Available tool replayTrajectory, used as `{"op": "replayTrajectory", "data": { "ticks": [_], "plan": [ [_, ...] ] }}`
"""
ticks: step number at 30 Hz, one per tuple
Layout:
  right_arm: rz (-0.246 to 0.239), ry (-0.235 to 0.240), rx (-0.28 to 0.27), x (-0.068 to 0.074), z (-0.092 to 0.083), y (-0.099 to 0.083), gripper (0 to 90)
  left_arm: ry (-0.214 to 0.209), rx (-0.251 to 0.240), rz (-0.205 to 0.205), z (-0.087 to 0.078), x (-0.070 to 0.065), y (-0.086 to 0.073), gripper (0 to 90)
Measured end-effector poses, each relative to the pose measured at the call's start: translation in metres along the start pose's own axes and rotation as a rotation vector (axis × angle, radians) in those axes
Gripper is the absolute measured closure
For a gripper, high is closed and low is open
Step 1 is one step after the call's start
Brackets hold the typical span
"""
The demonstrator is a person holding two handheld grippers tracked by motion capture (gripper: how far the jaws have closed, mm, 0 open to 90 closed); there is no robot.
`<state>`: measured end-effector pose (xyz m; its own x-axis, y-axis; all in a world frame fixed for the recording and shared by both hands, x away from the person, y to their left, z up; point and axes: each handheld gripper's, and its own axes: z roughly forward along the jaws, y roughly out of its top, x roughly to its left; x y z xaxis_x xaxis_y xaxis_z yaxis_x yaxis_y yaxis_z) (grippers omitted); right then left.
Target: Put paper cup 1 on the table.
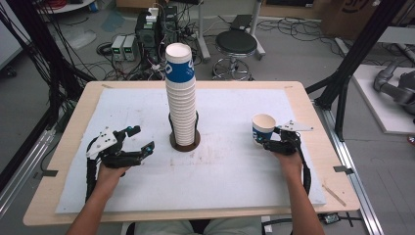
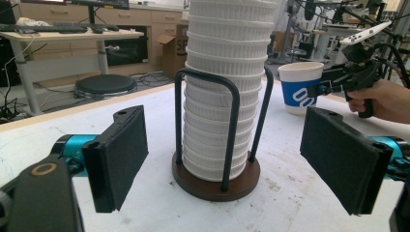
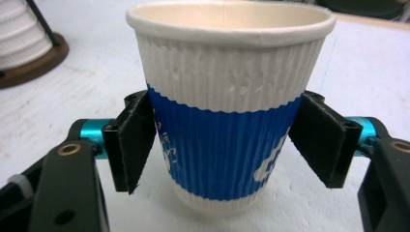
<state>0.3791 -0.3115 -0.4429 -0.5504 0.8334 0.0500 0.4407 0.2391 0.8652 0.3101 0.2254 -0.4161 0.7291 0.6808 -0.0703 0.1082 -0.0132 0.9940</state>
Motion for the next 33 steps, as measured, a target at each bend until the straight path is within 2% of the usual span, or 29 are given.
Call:
{"op": "replayTrajectory", "data": {
  "ticks": [6, 9, 21, 24, 30, 32, 33],
  "plan": [
    [-0.021, 0.006, 0.025, 0.003, 0.001, 0.000, 24.7, -0.001, 0.002, -0.001, 0.000, 0.000, 0.000, 17.1],
    [-0.016, 0.000, 0.045, 0.004, 0.003, -0.001, 22.1, -0.002, 0.002, -0.002, 0.000, 0.000, 0.000, 17.1],
    [0.015, 0.014, 0.057, 0.002, 0.000, -0.001, 20.3, -0.002, 0.002, -0.001, -0.001, 0.001, 0.000, 17.2],
    [0.026, 0.026, 0.079, 0.001, -0.001, -0.002, 19.7, -0.003, 0.004, -0.004, 0.000, 0.000, 0.000, 17.1],
    [0.027, 0.046, 0.081, -0.001, -0.011, -0.005, 19.4, -0.006, 0.005, -0.005, 0.000, 0.000, 0.000, 17.1],
    [0.022, 0.047, 0.086, -0.001, -0.017, -0.007, 19.5, -0.004, 0.004, -0.006, 0.000, 0.000, 0.000, 17.0],
    [0.035, 0.047, 0.091, -0.001, -0.023, -0.009, 19.5, -0.001, 0.002, -0.012, 0.000, 0.000, 0.000, 16.7]
  ]
}}
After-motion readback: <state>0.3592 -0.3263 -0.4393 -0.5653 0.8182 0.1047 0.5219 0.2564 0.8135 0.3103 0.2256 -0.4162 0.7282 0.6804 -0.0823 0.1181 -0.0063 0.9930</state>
